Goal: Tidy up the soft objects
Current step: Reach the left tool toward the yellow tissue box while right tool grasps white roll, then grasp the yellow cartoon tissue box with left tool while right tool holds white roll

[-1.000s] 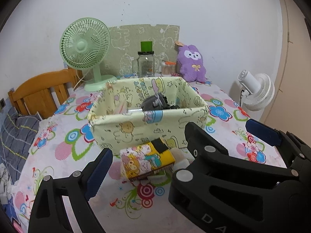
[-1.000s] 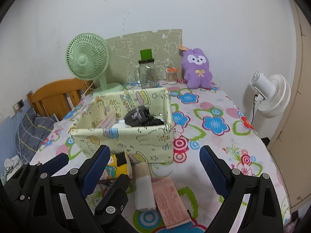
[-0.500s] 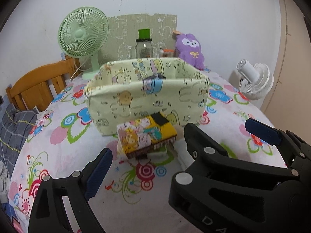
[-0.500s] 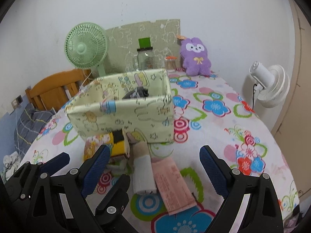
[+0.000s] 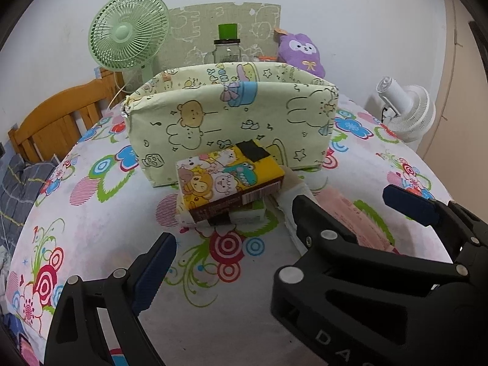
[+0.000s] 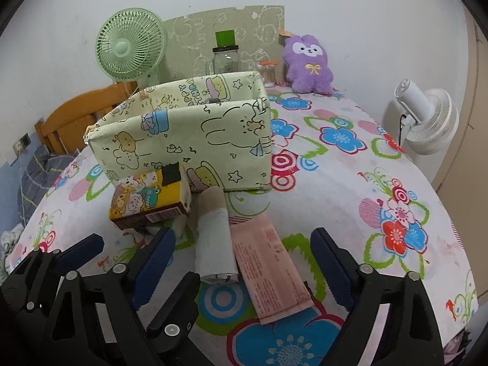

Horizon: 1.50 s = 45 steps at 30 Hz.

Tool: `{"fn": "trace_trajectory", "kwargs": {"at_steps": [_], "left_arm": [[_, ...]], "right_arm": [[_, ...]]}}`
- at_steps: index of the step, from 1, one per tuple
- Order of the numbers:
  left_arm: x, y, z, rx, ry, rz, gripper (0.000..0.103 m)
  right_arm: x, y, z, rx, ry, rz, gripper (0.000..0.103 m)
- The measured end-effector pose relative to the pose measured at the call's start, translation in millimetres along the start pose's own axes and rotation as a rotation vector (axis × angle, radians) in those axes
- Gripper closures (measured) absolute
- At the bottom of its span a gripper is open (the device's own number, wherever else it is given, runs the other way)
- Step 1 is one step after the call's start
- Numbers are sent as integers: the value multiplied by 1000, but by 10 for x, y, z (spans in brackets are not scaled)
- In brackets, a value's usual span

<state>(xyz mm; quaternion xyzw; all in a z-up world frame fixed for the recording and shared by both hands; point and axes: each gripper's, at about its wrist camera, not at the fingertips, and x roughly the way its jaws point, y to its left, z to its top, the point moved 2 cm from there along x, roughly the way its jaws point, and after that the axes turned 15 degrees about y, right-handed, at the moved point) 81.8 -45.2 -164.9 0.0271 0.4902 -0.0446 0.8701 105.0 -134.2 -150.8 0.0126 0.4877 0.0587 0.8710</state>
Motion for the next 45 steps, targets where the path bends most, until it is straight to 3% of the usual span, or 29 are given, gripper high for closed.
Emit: {"fn": "trace_trajectory", "kwargs": {"at_steps": [4, 10, 12, 15, 21, 34, 45], "left_arm": [[35, 42, 21, -7, 3, 22, 8], [139, 85, 23, -17, 37, 32, 8], [149, 93, 24, -20, 39, 31, 8], [156, 107, 30, -24, 42, 29, 8], [106, 98, 37, -21, 26, 53, 8], [40, 71, 214, -41, -27, 99, 8], [166, 29, 341, -22, -14, 114, 8]], "right_arm": [[85, 44, 42, -12, 29, 6, 23], [224, 88, 63, -40, 68, 21, 47], [241, 105, 73, -56, 76, 26, 68], [255, 110, 78, -59, 86, 56, 82], [208, 94, 87, -51, 68, 55, 87], [28, -11, 175, -5, 12, 27, 87], [73, -126, 211, 59, 20, 3, 87]]}}
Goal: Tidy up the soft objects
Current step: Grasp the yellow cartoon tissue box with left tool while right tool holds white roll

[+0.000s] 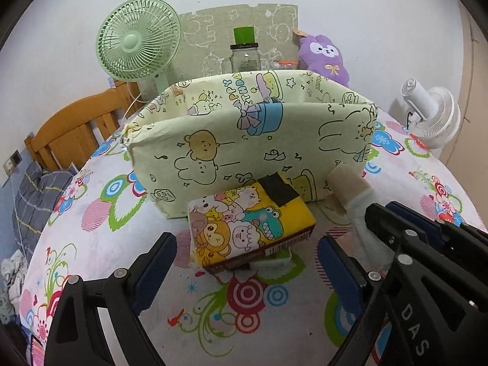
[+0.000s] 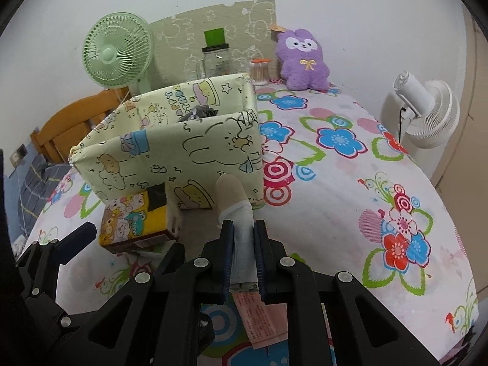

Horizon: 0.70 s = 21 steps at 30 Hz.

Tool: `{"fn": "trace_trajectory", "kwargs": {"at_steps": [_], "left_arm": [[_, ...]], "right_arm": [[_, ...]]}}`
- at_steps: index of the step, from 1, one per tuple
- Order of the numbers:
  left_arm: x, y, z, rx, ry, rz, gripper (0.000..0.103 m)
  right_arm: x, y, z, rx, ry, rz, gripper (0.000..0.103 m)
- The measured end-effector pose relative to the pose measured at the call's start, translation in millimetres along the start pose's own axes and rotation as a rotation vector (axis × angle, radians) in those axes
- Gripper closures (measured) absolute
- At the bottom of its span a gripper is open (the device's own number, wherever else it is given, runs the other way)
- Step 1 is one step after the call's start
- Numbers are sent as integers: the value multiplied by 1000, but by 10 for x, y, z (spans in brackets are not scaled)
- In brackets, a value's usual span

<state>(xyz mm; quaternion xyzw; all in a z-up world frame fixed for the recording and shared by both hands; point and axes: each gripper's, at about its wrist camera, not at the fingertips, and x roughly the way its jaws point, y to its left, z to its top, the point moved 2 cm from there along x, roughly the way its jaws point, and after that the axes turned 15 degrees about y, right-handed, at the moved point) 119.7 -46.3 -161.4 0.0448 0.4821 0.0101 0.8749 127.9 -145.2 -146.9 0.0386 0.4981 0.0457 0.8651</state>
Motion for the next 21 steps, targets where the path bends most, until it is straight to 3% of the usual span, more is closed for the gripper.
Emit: {"fn": "trace_trajectory", "kwargs": {"at_steps": [5, 7, 9, 21], "left_arm": [[47, 1, 37, 3, 7, -2, 9], [59, -1, 54, 4, 9, 1, 12], [71, -3, 62, 7, 13, 4, 22], [12, 70, 15, -15, 8, -15, 28]], "right_arm": [[23, -15, 21, 11, 7, -5, 87], [33, -21, 36, 13, 9, -6, 87], [42, -25, 40, 15, 13, -4, 87], [-16, 79, 12, -17, 7, 10, 87]]}}
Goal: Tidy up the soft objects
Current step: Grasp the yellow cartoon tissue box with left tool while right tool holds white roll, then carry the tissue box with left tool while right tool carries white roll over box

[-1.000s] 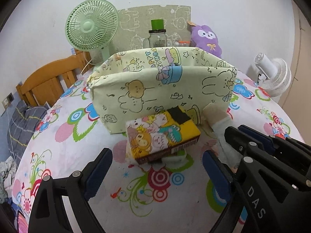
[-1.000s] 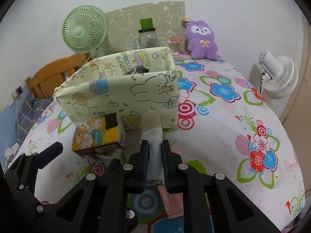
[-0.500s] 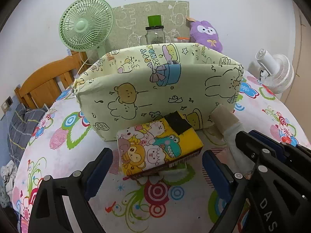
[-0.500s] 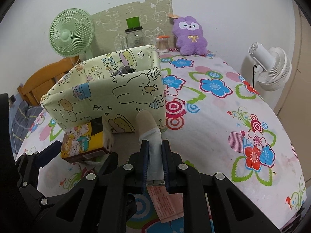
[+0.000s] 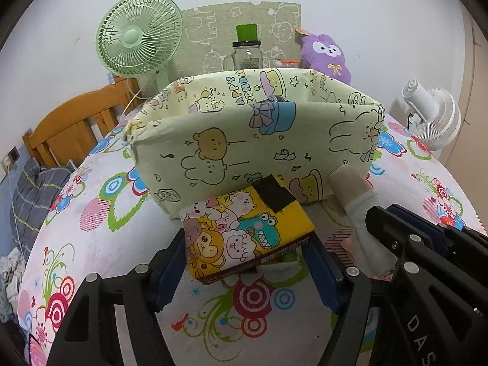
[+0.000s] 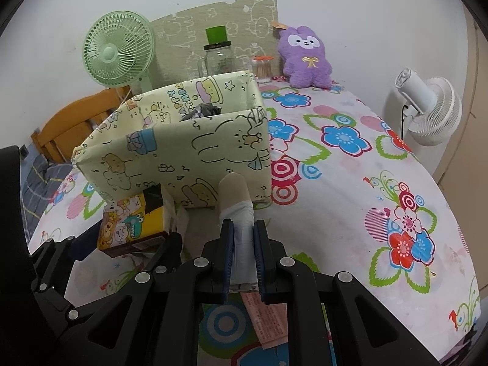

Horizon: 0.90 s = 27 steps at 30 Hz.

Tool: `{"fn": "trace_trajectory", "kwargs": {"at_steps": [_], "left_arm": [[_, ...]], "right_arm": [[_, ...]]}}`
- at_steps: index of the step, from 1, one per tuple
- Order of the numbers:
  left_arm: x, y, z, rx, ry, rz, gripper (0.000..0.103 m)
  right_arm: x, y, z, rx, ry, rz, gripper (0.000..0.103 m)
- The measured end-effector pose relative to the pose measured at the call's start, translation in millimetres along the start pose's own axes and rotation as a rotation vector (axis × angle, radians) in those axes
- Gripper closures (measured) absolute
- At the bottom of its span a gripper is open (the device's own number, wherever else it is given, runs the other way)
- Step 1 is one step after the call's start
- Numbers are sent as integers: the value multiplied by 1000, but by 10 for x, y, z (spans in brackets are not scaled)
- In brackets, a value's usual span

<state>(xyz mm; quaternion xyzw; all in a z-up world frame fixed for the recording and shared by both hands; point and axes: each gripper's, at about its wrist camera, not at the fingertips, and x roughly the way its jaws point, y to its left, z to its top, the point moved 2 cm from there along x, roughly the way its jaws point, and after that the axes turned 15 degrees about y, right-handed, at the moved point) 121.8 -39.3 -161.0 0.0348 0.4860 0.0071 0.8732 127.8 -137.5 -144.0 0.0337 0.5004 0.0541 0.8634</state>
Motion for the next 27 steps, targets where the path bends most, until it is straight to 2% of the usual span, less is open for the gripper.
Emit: {"fn": "trace_trajectory", "kwargs": {"at_steps": [27], "left_arm": [[-572, 76, -142, -38, -96, -26, 28]], "right_arm": [[-552, 137, -91, -35, -106, 8, 87]]}}
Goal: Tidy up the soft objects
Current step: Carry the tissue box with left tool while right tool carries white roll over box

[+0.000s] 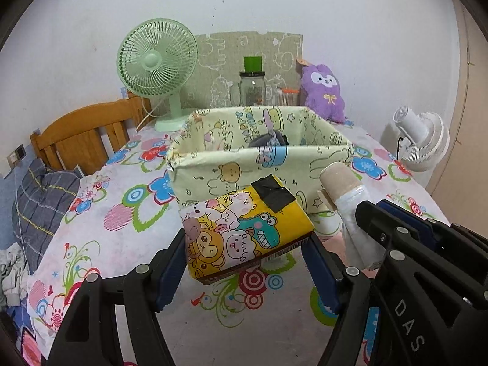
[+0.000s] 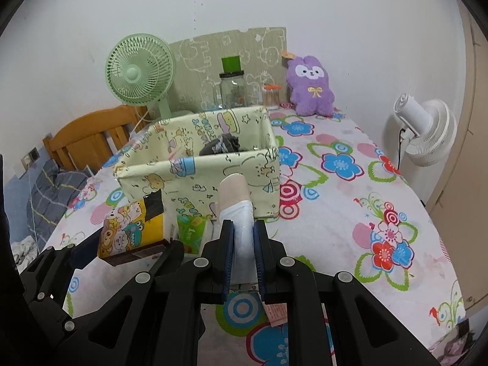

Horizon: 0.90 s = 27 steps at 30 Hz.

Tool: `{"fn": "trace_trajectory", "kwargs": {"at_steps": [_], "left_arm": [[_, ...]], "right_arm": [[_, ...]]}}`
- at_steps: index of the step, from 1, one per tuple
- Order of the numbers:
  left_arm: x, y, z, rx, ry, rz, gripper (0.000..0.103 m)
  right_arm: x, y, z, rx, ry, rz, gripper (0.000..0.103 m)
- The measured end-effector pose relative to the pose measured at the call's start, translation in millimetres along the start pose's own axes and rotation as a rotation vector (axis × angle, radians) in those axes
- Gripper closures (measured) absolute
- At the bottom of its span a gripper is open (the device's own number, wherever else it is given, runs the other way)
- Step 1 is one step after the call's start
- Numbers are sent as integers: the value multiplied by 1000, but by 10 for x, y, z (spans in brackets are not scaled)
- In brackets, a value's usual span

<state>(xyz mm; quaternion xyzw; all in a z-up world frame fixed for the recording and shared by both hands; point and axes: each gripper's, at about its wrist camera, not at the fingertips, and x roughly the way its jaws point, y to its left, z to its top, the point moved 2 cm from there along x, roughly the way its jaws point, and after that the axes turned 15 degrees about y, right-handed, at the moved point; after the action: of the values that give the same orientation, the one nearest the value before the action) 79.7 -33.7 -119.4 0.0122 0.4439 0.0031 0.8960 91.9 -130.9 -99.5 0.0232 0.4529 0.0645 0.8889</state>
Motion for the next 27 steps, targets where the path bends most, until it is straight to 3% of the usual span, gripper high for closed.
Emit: {"fn": "trace_trajectory", "kwargs": {"at_steps": [27], "left_arm": [[-560, 73, 331, -24, -100, -3, 28]], "right_arm": [[-560, 161, 366, -34, -98, 9, 87]]}}
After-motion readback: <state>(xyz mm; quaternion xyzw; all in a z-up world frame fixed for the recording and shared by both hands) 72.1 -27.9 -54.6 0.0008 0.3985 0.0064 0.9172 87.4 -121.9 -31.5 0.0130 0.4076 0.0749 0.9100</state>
